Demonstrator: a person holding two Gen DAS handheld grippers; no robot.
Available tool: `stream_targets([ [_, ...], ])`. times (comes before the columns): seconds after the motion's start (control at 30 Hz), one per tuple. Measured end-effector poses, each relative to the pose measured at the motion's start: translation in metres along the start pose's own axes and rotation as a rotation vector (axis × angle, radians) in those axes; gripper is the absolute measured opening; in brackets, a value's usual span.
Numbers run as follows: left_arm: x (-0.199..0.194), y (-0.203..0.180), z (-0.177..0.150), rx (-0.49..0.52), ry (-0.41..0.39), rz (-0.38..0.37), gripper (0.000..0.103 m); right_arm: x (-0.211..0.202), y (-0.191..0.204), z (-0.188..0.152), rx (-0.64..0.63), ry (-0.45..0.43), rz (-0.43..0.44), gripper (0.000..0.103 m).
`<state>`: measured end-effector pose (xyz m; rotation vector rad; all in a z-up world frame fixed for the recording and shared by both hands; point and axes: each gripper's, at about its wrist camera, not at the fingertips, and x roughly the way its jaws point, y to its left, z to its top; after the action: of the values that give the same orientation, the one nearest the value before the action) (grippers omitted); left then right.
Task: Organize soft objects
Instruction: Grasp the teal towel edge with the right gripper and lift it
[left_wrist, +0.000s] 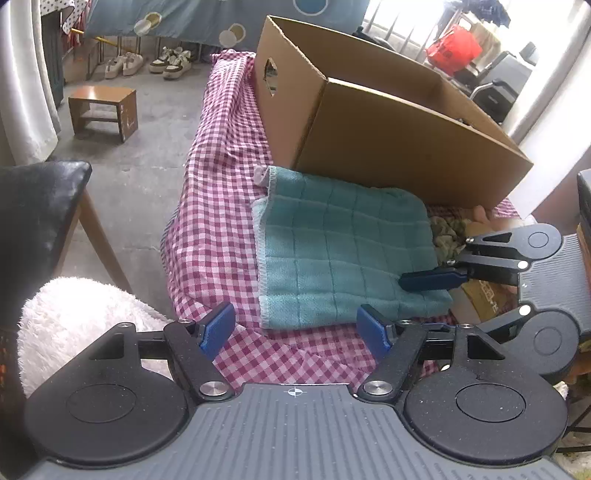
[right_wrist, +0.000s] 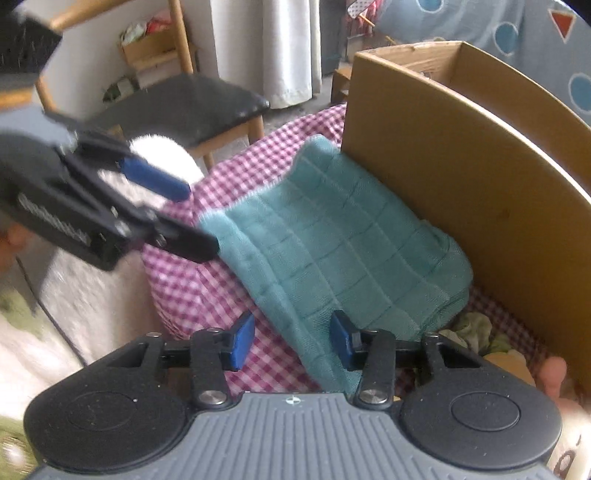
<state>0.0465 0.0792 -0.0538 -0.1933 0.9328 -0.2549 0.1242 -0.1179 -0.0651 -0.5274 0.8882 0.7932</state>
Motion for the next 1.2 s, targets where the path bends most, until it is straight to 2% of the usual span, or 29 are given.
stream_targets([
  [0.1, -0.001, -0.003, -0.002, 0.009, -0.007, -0.001, 0.073, -0.001, 0.005, 0.0, -0.037, -0.01, -0.048, 0.034],
  [0.17, -0.003, -0.003, -0.002, 0.011, -0.015, -0.007, 0.073, -0.002, 0.003, -0.001, -0.024, -0.014, -0.06, 0.02],
  [0.27, -0.006, -0.005, 0.0, 0.019, -0.03, -0.013, 0.073, -0.007, -0.003, 0.001, 0.0, -0.04, -0.057, 0.008],
  [0.5, -0.014, -0.007, 0.014, 0.029, -0.104, -0.039, 0.075, -0.034, -0.027, 0.021, 0.087, -0.147, -0.057, 0.006],
  [0.63, -0.009, -0.006, 0.026, 0.039, -0.127, -0.023, 0.076, -0.036, -0.053, 0.036, 0.145, -0.177, -0.068, 0.006],
  [0.8, 0.006, -0.002, 0.038, 0.02, -0.122, -0.014, 0.076, -0.021, -0.072, 0.045, 0.16, -0.162, -0.065, 0.006],
  [0.97, 0.025, 0.001, 0.047, -0.004, -0.095, -0.012, 0.076, 0.0, -0.075, 0.045, 0.172, -0.142, -0.066, 0.006],
  [1.2, 0.044, 0.008, 0.057, -0.055, -0.061, -0.005, 0.073, 0.009, -0.086, 0.04, 0.264, -0.162, -0.032, 0.01],
])
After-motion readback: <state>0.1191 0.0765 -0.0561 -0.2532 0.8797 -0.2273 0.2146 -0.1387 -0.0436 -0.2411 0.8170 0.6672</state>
